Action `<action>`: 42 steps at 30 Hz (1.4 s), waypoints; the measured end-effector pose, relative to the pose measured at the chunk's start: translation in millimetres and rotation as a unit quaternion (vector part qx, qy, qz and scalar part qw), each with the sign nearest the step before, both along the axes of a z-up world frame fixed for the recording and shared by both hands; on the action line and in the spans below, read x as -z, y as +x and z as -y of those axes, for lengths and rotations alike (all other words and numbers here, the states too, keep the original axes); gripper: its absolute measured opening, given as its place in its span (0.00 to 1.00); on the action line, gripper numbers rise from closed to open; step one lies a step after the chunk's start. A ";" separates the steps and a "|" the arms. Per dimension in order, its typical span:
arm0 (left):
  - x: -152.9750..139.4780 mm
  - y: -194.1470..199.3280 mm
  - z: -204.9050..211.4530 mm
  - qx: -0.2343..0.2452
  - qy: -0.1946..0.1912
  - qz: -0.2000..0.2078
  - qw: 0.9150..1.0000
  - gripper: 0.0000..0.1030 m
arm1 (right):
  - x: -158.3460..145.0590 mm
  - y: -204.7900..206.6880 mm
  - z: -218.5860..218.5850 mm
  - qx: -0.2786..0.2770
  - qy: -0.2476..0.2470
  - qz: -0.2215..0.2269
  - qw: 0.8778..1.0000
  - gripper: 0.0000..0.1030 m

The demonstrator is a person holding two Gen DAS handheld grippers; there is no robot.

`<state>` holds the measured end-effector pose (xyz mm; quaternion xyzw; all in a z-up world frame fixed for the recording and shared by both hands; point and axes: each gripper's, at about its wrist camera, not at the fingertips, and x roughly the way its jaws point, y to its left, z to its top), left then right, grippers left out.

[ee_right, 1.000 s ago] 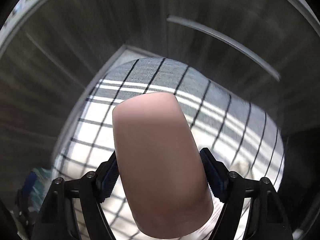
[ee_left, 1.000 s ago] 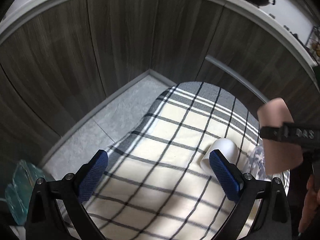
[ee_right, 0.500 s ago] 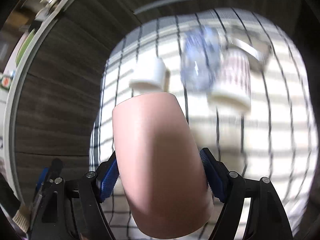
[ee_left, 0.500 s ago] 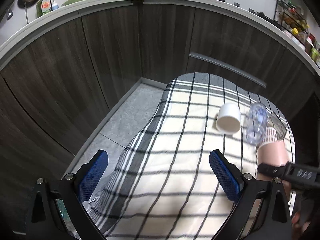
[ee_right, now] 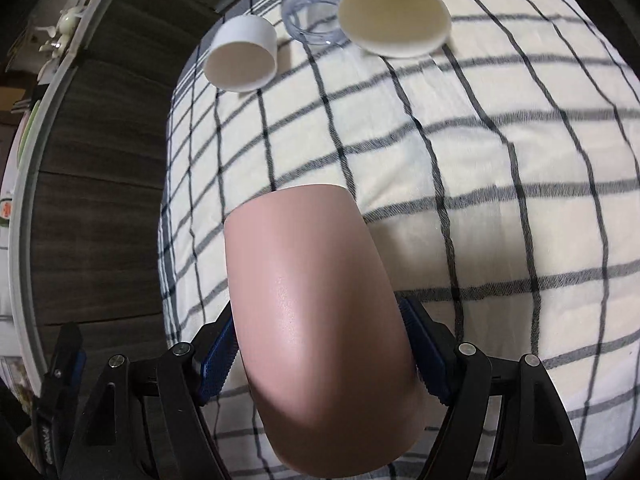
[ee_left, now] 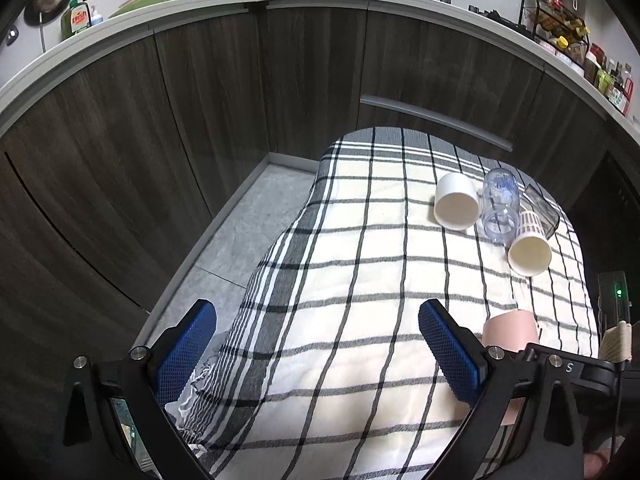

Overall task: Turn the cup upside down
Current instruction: 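Lift the pink cup with the right gripper and swing it toward the left gripper, then grasp the pink cup with the left gripper while the right gripper releases it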

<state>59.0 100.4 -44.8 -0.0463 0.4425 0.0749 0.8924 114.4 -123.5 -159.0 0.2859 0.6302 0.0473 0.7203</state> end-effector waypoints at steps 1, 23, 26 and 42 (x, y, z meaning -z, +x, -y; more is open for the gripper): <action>1.1 -0.9 0.8 0.001 0.002 -0.002 1.000 1.00 | 2.5 0.4 0.2 0.002 -0.002 0.002 1.000 0.75; -3.0 2.5 30.1 0.038 0.007 -0.021 0.999 1.00 | -52.2 -18.3 27.6 0.024 -0.034 0.107 0.993 0.86; 2.3 10.7 51.5 0.064 0.001 -0.043 0.997 1.00 | -78.5 -31.3 42.2 0.032 -0.083 0.150 0.985 0.86; 39.7 45.3 157.4 0.158 0.009 -0.135 0.978 1.00 | -137.7 -79.6 82.8 0.054 -0.278 0.296 0.912 0.86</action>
